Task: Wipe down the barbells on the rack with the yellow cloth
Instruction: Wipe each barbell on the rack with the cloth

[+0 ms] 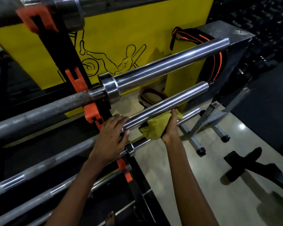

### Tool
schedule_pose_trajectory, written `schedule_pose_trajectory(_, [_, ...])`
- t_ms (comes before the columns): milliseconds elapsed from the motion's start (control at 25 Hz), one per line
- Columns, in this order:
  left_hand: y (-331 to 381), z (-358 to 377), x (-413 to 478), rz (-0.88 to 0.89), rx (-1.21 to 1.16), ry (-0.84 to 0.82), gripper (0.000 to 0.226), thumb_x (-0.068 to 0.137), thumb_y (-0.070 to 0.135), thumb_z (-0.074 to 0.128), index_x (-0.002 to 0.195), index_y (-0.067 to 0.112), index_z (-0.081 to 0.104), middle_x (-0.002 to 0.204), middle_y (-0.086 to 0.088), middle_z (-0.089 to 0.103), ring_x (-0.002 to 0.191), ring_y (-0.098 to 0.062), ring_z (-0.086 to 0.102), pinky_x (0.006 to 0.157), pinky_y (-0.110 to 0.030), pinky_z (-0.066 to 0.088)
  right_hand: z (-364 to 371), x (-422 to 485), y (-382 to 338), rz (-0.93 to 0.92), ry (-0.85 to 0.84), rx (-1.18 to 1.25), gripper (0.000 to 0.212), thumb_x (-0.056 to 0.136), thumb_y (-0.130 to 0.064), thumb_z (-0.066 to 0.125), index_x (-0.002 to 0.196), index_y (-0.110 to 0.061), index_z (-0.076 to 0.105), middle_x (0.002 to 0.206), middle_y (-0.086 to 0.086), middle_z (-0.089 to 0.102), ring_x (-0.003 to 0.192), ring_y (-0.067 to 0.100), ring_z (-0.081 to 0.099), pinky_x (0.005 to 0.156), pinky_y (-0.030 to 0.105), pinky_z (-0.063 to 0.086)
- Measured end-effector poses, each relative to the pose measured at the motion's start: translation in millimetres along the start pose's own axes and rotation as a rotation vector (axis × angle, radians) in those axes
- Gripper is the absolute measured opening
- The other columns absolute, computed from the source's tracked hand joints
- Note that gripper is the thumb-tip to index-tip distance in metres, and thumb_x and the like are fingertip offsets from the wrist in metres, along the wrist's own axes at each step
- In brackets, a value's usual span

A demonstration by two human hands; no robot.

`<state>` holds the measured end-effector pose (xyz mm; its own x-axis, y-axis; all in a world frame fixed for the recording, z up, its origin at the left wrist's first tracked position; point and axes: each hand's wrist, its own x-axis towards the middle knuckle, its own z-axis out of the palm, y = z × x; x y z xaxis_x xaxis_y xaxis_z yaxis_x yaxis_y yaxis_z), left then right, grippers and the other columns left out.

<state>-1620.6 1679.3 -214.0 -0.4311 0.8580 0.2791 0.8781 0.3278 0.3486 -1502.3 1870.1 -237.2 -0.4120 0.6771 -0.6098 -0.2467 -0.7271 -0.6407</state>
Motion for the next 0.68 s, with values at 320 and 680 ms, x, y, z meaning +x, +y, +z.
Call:
schedule_pose_trajectory(320, [-8,-10,-33,-0.010,-0.016,-0.087,0.060,0.101,0.046,0.032,0.155,0.031,0.011,0.163,0.008,0.004,0.150,-0.009,-0.001,0.120,-0.046,0.014,0,-5,9,-0.909,0.289,-1.064,0.094,0.085,-0.057,0.068,0.153,-0.006,0.027,0.152,0.014,0.033,0.138,0.030,0.033,0.114,0.051,0.034])
schedule_pose_trajectory(680, [-5,-13,-59,-0.112,0.021,-0.062,0.055,0.101,0.049,0.027,0.153,0.040,0.013,0.163,0.009,0.002,0.150,-0.009,0.003,0.119,-0.044,-0.003,3,-11,-1,-1.355,-0.310,-1.567,0.081,0.080,-0.059,0.066,0.144,-0.012,0.049,0.146,0.007,0.054,0.146,0.023,0.036,0.121,0.050,0.018])
